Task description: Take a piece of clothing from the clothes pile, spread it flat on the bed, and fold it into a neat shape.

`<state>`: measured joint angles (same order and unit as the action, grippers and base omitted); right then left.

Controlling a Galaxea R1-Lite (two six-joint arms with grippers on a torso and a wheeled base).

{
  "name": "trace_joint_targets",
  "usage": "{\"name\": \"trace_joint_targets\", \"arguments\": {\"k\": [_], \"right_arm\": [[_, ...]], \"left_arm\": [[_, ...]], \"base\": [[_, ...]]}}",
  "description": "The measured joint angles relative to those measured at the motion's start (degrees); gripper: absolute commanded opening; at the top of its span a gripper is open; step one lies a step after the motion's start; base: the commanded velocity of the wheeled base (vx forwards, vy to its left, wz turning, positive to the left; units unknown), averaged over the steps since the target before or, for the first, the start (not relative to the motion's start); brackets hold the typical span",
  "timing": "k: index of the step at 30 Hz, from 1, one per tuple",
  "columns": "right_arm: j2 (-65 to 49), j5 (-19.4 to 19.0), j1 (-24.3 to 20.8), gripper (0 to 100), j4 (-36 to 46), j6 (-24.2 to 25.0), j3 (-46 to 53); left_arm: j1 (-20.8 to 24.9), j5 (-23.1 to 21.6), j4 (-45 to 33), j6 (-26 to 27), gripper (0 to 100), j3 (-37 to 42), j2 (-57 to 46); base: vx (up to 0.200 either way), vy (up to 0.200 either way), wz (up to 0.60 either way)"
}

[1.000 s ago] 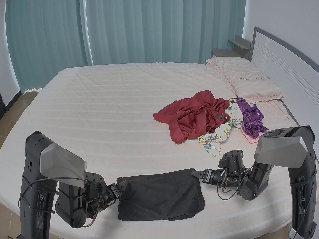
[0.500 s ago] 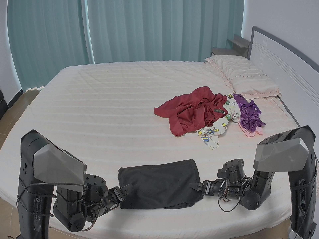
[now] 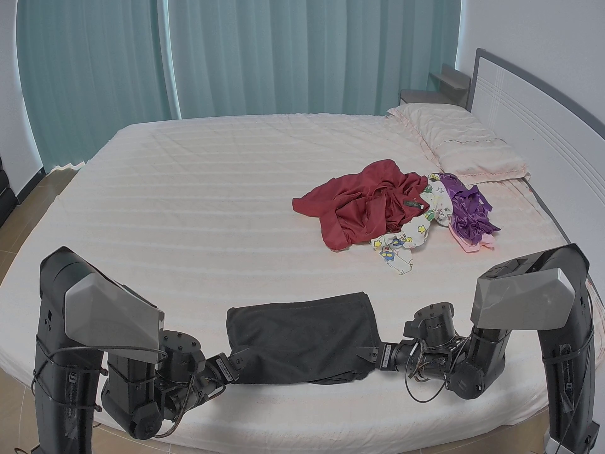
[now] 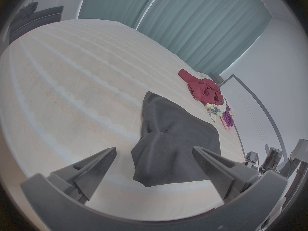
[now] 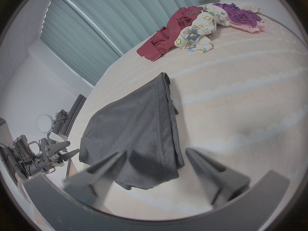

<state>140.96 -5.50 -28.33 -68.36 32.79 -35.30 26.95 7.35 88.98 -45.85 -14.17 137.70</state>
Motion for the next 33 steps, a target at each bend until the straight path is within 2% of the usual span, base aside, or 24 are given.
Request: {"name": "trace_joint_targets", "arguments": {"k": [11, 17, 27, 28, 33], "right_arm": [[-1.6, -0.22, 0.46, 0, 0.13, -1.93, 3.83], [-3.25, -2.49, 1.44, 0, 0.13, -2.12, 5.75], [-3.04, -2.86, 1.13, 0, -0.33, -2.12, 5.66], [-3.01, -2.88, 1.1, 0, -0.35, -2.12, 5.64], [-2.9, -2.9, 1.1, 0, -0.44, -2.12, 5.49]], "left_arm": [[-0.24, 0.01, 0.0, 0.04, 100, -0.24, 0.46], [0.06, -0.4, 0.0, 0.11, 100, -0.5, 1.27], [0.77, -0.87, 0.0, 0.2, 100, -3.72, 2.79], [0.79, -0.84, 0.0, 0.3, 0, -4.11, 3.15], [0.83, -0.84, -0.02, 1.32, 0, -5.25, 4.66]], "base": [[0.0, 0.0, 0.0], [0.0, 0.0, 0.0], [0.0, 0.0, 0.0], [0.0, 0.0, 0.0], [0.0, 0.0, 0.0]]}}
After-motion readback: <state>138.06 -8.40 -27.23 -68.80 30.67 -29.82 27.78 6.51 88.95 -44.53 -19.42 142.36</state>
